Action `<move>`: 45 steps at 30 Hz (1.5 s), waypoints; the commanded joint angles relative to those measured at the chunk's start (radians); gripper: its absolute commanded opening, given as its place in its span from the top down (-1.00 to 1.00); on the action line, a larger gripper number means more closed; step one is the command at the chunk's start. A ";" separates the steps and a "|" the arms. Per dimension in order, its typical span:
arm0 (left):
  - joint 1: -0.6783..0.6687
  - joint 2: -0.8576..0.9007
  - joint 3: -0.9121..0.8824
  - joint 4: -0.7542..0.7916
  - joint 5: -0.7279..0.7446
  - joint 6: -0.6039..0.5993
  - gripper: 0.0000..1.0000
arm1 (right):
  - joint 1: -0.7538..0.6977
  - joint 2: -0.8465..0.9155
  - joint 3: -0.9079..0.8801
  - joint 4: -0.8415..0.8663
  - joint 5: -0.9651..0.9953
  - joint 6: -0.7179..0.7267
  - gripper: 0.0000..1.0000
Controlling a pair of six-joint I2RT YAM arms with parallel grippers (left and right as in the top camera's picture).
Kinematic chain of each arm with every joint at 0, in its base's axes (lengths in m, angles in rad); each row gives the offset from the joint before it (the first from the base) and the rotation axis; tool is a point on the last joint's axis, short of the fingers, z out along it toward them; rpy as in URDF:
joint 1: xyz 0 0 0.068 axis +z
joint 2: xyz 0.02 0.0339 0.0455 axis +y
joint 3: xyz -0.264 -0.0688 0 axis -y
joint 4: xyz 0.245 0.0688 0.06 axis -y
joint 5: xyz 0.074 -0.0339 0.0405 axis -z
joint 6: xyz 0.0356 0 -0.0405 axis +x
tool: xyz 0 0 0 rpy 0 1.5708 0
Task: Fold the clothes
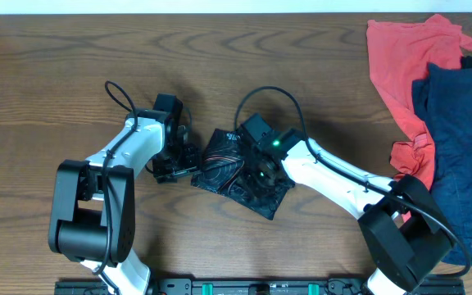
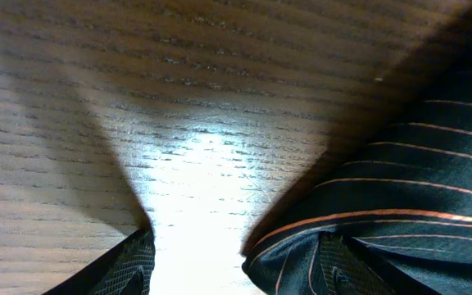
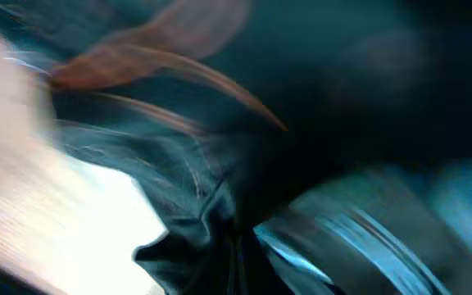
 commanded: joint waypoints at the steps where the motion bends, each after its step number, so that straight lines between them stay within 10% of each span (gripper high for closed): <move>1: -0.002 0.009 -0.008 -0.005 -0.009 0.013 -0.33 | -0.006 0.003 -0.006 -0.083 0.190 0.223 0.97; 21: -0.001 -0.046 0.048 -0.019 -0.008 0.062 -0.33 | -0.030 -0.119 -0.001 -0.088 0.316 0.235 0.95; 29: -0.001 -0.128 0.078 0.131 0.031 0.087 -0.90 | -0.125 -0.242 -0.001 -0.090 0.388 0.234 0.72; 45: -0.025 0.080 0.077 0.340 0.286 0.097 -0.86 | -0.157 -0.240 -0.001 -0.097 0.338 0.215 0.70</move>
